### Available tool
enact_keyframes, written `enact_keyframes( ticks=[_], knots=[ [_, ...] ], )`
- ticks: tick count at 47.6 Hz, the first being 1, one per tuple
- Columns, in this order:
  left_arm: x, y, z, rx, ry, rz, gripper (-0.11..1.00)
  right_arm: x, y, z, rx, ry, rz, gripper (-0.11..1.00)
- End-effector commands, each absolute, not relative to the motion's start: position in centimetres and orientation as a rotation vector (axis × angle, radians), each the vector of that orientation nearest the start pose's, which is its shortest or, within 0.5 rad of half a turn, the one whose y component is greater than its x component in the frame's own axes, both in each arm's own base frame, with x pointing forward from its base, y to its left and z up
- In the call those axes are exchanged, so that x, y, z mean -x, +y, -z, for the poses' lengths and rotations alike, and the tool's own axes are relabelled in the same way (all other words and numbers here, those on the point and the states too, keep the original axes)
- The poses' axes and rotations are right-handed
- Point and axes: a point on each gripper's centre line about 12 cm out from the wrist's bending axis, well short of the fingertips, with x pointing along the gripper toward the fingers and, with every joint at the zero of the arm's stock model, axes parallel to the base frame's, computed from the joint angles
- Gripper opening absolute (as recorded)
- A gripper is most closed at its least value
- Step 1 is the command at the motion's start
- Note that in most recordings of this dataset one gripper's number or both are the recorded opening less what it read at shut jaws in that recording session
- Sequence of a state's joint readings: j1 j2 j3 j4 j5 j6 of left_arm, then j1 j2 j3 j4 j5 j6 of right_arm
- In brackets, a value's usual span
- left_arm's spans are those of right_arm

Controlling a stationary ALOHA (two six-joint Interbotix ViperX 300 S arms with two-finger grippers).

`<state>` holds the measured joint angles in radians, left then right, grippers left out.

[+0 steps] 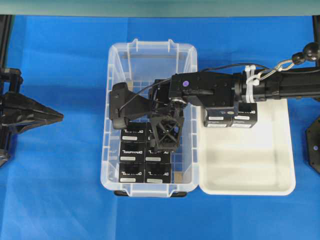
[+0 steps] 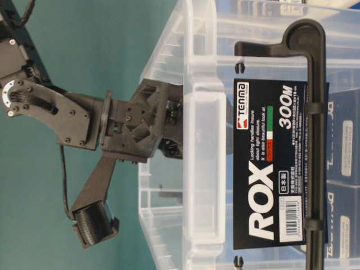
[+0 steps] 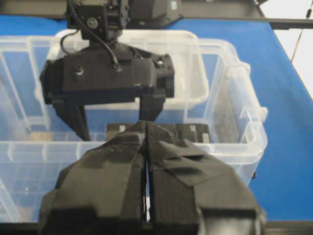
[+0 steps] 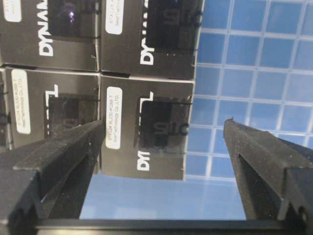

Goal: Pick the box from inside the plastic case
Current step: 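Lower the open right gripper down onto a black labeled box, then close the right gripper on the black box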

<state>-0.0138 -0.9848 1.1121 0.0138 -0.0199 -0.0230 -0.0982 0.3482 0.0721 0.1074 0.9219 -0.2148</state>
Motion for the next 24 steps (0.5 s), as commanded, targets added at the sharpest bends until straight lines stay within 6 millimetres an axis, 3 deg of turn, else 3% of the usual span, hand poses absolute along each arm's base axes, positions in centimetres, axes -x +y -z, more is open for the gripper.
enact_keyframes(
  ticks=[1, 24],
  knots=[
    [-20.1, -0.3, -30.1, 0.005, 0.087, 0.015, -0.02, -45.9, -3.2, -14.9, -0.002, 1.321, -0.086, 0.98],
    [-20.1, -0.3, -30.1, 0.007, 0.086, 0.015, -0.02, -46.0, -4.6, -13.6, -0.018, 1.316, -0.052, 0.98]
  ],
)
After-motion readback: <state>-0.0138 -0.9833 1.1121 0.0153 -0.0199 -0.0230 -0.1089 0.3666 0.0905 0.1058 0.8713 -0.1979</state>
